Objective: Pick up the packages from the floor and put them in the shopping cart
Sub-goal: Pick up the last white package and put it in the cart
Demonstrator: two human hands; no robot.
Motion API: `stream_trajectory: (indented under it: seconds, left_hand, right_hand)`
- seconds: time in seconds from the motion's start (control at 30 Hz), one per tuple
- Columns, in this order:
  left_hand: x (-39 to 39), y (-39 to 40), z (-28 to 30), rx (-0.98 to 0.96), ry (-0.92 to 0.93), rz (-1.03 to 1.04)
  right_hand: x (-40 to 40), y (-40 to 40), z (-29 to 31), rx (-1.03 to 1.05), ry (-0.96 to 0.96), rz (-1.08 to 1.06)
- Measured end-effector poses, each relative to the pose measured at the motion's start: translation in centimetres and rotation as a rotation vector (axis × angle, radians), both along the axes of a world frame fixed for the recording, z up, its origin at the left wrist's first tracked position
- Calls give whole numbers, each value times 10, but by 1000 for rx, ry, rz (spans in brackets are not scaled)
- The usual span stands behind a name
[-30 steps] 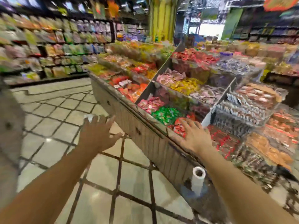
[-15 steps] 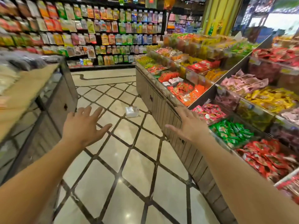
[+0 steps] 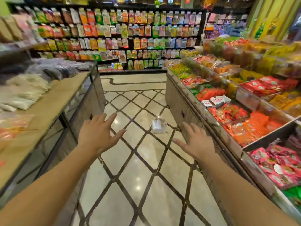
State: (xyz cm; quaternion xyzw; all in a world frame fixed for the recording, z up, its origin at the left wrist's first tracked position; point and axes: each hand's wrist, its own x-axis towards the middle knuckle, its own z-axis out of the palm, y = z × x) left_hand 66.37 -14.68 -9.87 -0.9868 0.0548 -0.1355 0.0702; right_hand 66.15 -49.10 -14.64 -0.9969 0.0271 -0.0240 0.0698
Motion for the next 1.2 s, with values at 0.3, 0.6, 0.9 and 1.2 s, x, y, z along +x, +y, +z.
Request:
stream_trajectory:
  seconds: [0.3, 0.6, 0.9, 1.2]
  left_hand:
    - [215, 63, -7, -69, 19, -47]
    - [419, 59, 5, -21, 27, -150]
    - [634, 21, -24, 74, 92, -219]
    - [837, -30, -40, 59, 187, -203]
  right_hand:
    - [206, 77, -11, 32, -32, 5]
    - [389, 99, 4, -13, -51, -59]
    - [592, 77, -24, -22, -78, -83]
    - [797, 34, -24, -28, -10, -75]
